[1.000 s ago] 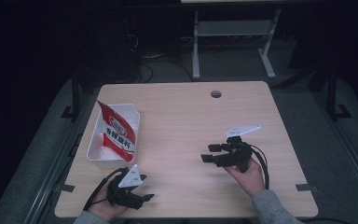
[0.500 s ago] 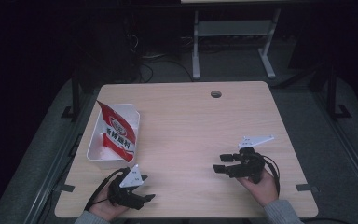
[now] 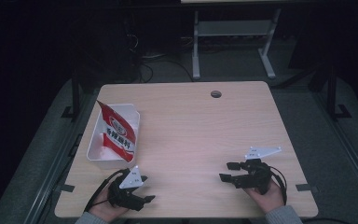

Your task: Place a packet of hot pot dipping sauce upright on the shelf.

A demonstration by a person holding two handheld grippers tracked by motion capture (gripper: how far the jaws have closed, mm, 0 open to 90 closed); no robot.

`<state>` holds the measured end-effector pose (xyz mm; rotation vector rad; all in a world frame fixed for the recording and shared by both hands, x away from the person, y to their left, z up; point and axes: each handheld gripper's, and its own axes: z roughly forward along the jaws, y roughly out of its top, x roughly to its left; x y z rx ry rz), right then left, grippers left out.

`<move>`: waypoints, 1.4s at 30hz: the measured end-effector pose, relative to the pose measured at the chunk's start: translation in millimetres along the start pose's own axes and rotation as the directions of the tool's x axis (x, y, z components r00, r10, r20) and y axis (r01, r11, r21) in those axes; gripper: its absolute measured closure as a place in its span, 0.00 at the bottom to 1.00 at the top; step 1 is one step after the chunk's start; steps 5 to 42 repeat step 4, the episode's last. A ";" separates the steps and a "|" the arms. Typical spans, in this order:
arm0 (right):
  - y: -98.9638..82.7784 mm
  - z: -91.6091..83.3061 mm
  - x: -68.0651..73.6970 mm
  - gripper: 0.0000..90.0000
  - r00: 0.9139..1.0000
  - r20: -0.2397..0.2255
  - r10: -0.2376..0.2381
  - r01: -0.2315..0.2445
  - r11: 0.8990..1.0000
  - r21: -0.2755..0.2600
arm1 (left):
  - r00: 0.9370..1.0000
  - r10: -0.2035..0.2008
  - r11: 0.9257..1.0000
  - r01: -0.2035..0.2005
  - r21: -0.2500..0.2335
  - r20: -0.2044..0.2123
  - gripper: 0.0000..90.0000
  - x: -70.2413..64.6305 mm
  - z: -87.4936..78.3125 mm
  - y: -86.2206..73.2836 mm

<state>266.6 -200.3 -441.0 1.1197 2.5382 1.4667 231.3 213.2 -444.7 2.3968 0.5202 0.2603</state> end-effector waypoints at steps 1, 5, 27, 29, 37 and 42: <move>0.3 -0.8 0.6 0.42 1.000 0.000 -0.001 0.001 1.000 -0.011 | 1.000 0.002 1.000 -0.002 -0.001 0.001 0.33 -0.6 0.0 -0.5; 1.3 0.5 1.9 0.41 1.000 -0.005 0.003 -0.003 1.000 -0.020 | 1.000 0.003 1.000 -0.003 -0.001 0.003 0.34 -1.2 -0.3 -1.7; 1.3 0.5 1.9 0.41 1.000 -0.005 0.003 -0.003 1.000 -0.020 | 1.000 0.003 1.000 -0.003 -0.001 0.003 0.34 -1.2 -0.3 -1.7; 1.3 0.5 1.9 0.41 1.000 -0.005 0.003 -0.003 1.000 -0.020 | 1.000 0.003 1.000 -0.003 -0.001 0.003 0.34 -1.2 -0.3 -1.7; 1.3 0.5 1.9 0.41 1.000 -0.005 0.003 -0.003 1.000 -0.020 | 1.000 0.003 1.000 -0.003 -0.001 0.003 0.34 -1.2 -0.3 -1.7; 1.3 0.5 1.9 0.41 1.000 -0.005 0.003 -0.003 1.000 -0.020 | 1.000 0.003 1.000 -0.003 -0.001 0.003 0.34 -1.2 -0.3 -1.7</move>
